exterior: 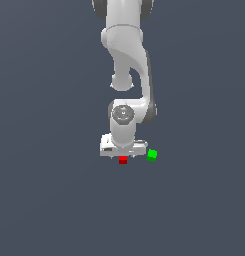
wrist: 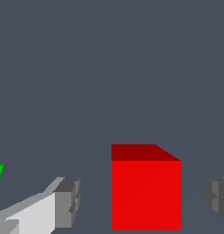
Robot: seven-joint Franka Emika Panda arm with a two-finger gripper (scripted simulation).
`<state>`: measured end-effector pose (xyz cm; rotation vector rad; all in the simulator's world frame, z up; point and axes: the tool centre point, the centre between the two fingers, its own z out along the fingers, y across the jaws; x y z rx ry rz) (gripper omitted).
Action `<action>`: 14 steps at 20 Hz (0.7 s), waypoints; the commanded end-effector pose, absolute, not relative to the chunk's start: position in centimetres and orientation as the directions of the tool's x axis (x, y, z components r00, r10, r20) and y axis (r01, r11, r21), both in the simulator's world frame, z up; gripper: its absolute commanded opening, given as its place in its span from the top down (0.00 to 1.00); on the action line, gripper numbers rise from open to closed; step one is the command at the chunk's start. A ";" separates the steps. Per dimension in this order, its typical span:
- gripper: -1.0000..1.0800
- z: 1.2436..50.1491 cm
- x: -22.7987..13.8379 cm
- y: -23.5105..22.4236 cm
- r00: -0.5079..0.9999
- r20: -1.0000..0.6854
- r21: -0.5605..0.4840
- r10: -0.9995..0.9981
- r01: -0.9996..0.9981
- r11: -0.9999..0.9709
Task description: Stack the red cube on top of the green cube.
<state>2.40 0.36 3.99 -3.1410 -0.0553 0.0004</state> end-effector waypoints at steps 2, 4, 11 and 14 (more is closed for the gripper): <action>0.04 2.5 2.4 0.4 0.999 0.000 0.000 0.035 0.035 -0.999; 0.04 2.1 2.4 0.4 0.999 0.000 0.000 0.035 0.035 -0.999; 1.00 2.0 2.5 0.4 0.999 0.000 0.000 0.035 0.035 -0.999; 1.00 2.0 2.5 0.4 0.999 0.000 0.000 0.035 0.035 -0.999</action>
